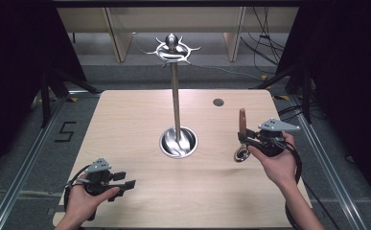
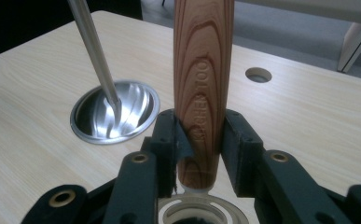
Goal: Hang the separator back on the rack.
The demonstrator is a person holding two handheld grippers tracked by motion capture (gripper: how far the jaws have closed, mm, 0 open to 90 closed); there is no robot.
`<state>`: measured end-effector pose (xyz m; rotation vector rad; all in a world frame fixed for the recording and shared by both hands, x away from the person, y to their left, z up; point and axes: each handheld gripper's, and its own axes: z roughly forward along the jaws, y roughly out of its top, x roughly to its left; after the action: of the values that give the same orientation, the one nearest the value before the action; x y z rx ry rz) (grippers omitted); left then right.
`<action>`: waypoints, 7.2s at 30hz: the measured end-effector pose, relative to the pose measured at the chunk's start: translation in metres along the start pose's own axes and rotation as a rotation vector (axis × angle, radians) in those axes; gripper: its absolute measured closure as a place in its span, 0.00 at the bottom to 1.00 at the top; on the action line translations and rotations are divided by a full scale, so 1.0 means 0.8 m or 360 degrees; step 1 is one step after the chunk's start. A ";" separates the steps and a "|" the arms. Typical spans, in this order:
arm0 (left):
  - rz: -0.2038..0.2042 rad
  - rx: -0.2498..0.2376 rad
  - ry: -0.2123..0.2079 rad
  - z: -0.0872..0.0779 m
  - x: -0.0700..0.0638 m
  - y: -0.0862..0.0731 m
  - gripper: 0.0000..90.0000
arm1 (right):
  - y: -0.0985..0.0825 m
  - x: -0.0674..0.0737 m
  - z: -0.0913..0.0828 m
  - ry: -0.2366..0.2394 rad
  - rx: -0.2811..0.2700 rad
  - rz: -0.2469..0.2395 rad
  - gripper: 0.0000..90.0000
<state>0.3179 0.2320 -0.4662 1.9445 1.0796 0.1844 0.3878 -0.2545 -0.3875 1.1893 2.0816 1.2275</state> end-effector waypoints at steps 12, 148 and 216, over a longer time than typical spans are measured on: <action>0.0001 -0.0015 0.0002 0.000 0.000 0.000 0.47 | 0.010 0.006 -0.005 0.0011 -0.0117 -0.0044 0.77; -0.0003 -0.0023 -0.0002 -0.003 0.003 0.002 0.45 | 0.115 0.068 0.001 0.0156 -0.0340 -0.0236 0.76; -0.0012 -0.0036 0.0005 -0.004 0.004 0.002 0.45 | 0.155 0.098 0.010 0.0246 -0.0374 -0.0251 0.76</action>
<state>0.3190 0.2359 -0.4637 1.9202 1.0820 0.1949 0.4080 -0.1549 -0.2813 0.8336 2.0258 1.4792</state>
